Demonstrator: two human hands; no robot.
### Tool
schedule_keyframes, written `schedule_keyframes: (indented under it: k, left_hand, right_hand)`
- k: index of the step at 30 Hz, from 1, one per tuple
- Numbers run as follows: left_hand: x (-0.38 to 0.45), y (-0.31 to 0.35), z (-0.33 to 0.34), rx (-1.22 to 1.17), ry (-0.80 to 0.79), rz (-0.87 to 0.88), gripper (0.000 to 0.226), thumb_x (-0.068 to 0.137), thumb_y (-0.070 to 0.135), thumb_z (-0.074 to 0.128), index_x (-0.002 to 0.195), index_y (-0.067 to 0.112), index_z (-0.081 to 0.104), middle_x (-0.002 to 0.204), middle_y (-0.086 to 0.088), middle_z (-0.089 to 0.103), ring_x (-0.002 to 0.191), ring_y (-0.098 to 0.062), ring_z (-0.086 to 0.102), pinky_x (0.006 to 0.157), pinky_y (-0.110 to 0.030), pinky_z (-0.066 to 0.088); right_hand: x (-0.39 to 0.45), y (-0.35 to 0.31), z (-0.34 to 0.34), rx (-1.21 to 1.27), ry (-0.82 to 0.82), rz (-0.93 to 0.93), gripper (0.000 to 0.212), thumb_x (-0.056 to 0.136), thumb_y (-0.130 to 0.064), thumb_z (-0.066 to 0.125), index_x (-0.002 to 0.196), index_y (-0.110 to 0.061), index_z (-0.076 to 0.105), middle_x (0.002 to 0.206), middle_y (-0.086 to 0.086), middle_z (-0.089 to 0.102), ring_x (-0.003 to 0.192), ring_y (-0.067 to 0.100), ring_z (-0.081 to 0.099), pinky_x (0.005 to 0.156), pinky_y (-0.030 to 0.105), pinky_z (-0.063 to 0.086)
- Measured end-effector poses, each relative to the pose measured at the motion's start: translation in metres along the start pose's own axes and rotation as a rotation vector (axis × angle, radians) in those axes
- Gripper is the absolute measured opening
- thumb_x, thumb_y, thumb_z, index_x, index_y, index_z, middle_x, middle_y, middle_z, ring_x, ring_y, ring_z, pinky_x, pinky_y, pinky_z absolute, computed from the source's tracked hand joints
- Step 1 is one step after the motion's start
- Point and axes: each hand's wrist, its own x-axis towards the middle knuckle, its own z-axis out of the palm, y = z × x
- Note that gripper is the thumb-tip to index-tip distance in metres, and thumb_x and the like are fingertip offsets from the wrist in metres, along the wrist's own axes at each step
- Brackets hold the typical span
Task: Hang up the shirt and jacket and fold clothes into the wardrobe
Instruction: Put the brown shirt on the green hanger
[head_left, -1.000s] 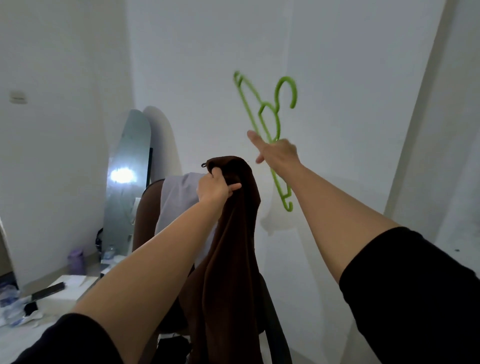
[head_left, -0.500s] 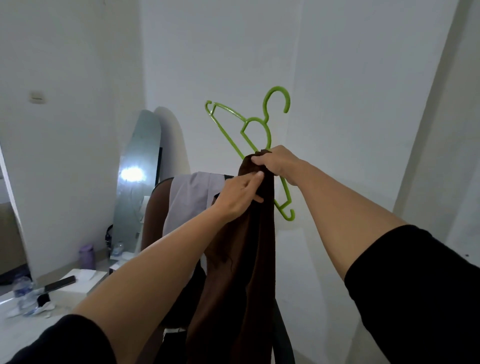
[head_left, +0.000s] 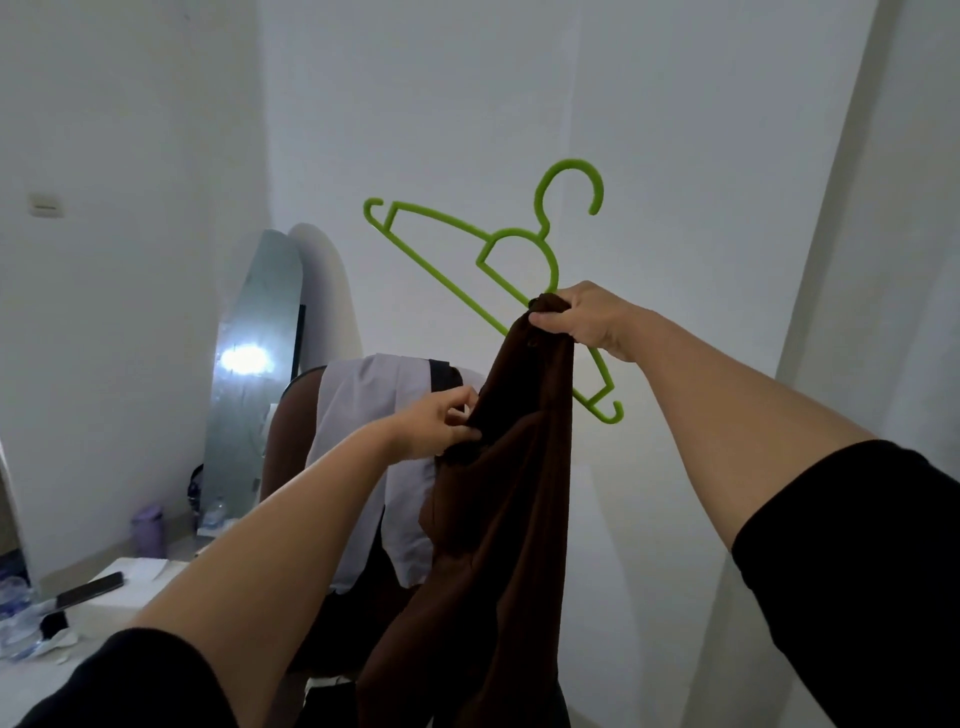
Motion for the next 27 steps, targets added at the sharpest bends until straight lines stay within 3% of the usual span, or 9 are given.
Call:
schedule_keyframes:
  k: [3,6,9,13,16,20,23,25,27]
  left_hand:
    - [-0.001,-0.006,-0.012,0.139,-0.076,0.000,0.024,0.093,-0.001,0.050,0.096,0.023,0.056,0.099,0.006,0.060,0.096,-0.010,0.058,0.084,-0.022,0.051]
    - [0.003,-0.016,-0.024,0.513,-0.112,-0.045,0.044,0.089,-0.005,0.046,0.112,0.027,0.065,0.112,0.006,0.063,0.107,-0.016,0.057,0.102,-0.031,0.045]
    - [0.007,-0.012,-0.030,0.650,0.102,-0.107,0.057,0.086,-0.004,0.046,0.132,0.029,0.053,0.126,-0.003,0.059,0.111,-0.023,0.055,0.096,-0.025,0.042]
    - [0.009,0.007,-0.053,0.303,0.351,-0.103,0.056,0.086,-0.003,0.049,0.136,0.025,0.050,0.133,-0.006,0.053,0.112,-0.026,0.057,0.093,-0.029,0.049]
    - [0.008,0.028,-0.062,-0.078,0.325,-0.100,0.053,0.089,-0.005,0.050,0.134,0.021,0.051,0.125,-0.003,0.056,0.089,-0.014,0.063,0.063,-0.018,0.056]
    - [0.013,0.047,-0.075,-0.042,0.316,-0.138,0.046,0.091,0.000,0.055,0.133,0.017,0.051,0.114,-0.003,0.061,0.085,-0.009,0.061,0.061,-0.018,0.050]
    - [0.019,0.045,-0.075,0.076,0.309,-0.213,0.043,0.091,0.001,0.052,0.131,0.017,0.054,0.110,-0.003,0.060,0.085,-0.010,0.059,0.062,-0.019,0.048]
    - [0.024,0.038,-0.072,0.114,0.326,-0.250,0.046,0.091,0.000,0.048,0.132,0.019,0.053,0.096,-0.001,0.059,0.079,-0.011,0.057,0.062,-0.020,0.048]
    - [0.025,0.031,-0.069,0.133,0.349,-0.287,0.051,0.090,0.000,0.046,0.136,0.022,0.048,0.088,0.001,0.055,0.076,-0.011,0.055,0.060,-0.020,0.047]
  right_hand:
    - [-0.003,0.014,-0.008,-0.026,0.025,0.029,0.027,0.093,-0.024,0.058,0.114,-0.009,0.063,0.109,0.008,0.064,0.102,0.020,0.057,0.085,0.027,0.041]
    - [-0.005,0.027,-0.010,-0.055,0.024,-0.008,0.020,0.094,-0.016,0.055,0.110,-0.011,0.067,0.105,0.006,0.063,0.098,0.017,0.055,0.083,0.025,0.040]
    - [-0.002,0.036,-0.008,-0.067,0.042,-0.039,0.018,0.094,-0.011,0.053,0.102,-0.009,0.069,0.099,0.008,0.063,0.093,0.017,0.053,0.085,0.027,0.042]
    - [0.001,0.053,-0.006,-0.061,0.069,0.016,0.017,0.094,-0.010,0.053,0.098,-0.004,0.069,0.090,0.011,0.062,0.090,0.018,0.053,0.075,0.023,0.041]
    - [0.000,0.060,-0.002,0.028,0.053,0.048,0.014,0.092,-0.011,0.058,0.101,-0.016,0.068,0.092,0.000,0.062,0.096,0.017,0.055,0.074,0.021,0.041]
    - [-0.005,0.061,-0.005,0.064,-0.047,0.024,0.050,0.087,-0.029,0.066,0.133,-0.039,0.050,0.133,-0.004,0.046,0.122,0.019,0.041,0.092,0.031,0.034]
    - [-0.007,0.056,-0.012,0.080,-0.069,0.009,0.053,0.093,-0.034,0.056,0.138,-0.052,0.034,0.149,-0.009,0.030,0.118,0.023,0.041,0.087,0.031,0.037]
    - [-0.007,0.055,-0.019,0.087,-0.042,-0.021,0.057,0.095,-0.035,0.052,0.140,-0.056,0.023,0.138,-0.014,0.037,0.105,0.021,0.045,0.079,0.029,0.039]
    - [-0.006,0.057,-0.027,0.101,-0.014,-0.060,0.065,0.096,-0.032,0.050,0.143,-0.056,0.012,0.103,-0.014,0.044,0.081,0.015,0.042,0.067,0.026,0.036]
